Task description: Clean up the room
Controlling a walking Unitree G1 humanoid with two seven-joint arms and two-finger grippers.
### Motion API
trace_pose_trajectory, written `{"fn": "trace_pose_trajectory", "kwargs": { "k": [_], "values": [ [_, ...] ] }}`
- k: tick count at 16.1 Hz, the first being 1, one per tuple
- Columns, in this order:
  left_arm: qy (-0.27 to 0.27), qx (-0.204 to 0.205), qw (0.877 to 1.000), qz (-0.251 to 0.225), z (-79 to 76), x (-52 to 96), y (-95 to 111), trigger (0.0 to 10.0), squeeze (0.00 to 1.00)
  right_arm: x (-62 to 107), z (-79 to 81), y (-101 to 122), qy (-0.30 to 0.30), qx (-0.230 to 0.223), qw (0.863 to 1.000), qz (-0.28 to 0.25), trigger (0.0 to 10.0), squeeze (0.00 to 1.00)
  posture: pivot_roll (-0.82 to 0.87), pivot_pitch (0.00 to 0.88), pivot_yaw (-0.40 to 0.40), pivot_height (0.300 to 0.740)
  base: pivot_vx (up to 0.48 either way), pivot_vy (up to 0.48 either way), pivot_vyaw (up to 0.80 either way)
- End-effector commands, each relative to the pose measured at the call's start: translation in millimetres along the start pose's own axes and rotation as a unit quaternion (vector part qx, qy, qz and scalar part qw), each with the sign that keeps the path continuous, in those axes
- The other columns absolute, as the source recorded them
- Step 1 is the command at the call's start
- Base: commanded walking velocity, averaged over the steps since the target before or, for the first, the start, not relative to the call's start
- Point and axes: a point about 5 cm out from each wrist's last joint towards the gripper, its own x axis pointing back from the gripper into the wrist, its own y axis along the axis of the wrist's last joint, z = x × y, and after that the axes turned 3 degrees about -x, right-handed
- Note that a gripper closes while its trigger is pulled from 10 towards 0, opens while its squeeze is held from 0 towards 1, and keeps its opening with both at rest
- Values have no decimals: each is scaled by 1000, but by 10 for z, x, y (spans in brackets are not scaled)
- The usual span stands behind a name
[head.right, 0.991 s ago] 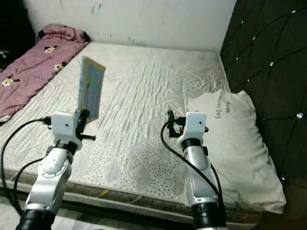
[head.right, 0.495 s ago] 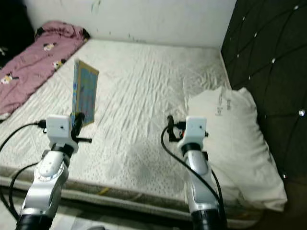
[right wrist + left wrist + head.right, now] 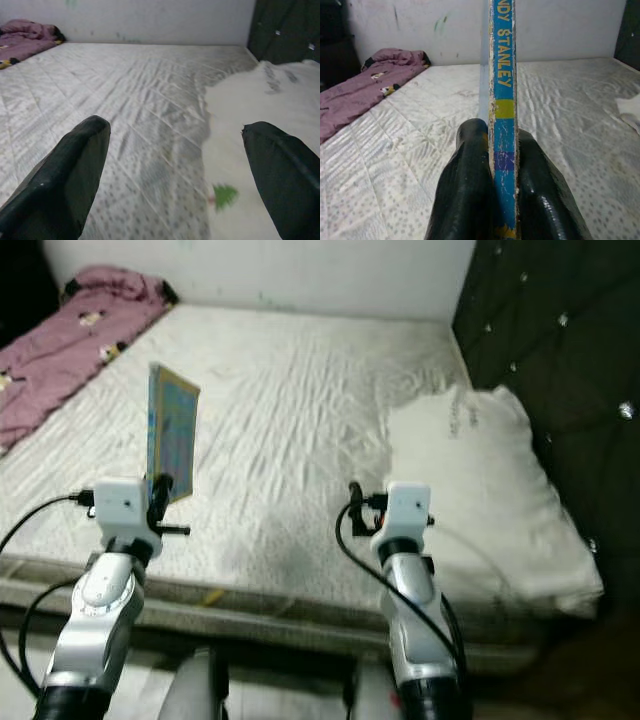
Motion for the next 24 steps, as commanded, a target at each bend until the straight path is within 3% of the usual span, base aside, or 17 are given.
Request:
{"fn": "trace_pose_trajectory", "kwargs": {
  "k": [1, 9, 13, 16, 24],
  "values": [
    [10, -1, 1000, -20, 29, -38, 100, 10000, 0, -26, 25, 16, 7, 1, 1000, 2, 10000, 0, 34, 46, 24, 620, 0, 0, 0],
    [-2, 8, 1000, -15, 3, -51, 83, 10000, 0, -35, 36, 4, 10, 3, 1000, 5, 10000, 0, 30, 48, 22, 620, 0, 0, 0],
    [-5, 9, 1000, -15, -3, -58, 79, 10000, 0, -41, 46, 3, 13, 2, 1000, 5, 10000, 0, 30, 48, 22, 580, 0, 0, 0],
    [-5, 10, 1000, -17, 1, -56, 86, 10000, 0, -40, 48, 1, 12, 1, 1000, 6, 10000, 0, 30, 48, 22, 575, 0, 0, 0],
    [-14, 17, 999, -25, -17, -56, 101, 10000, 0, -49, 47, -9, 12, 3, 1000, 7, 10000, 0, 30, 29, 22, 575, 374, 0, 0]
  ]
}}
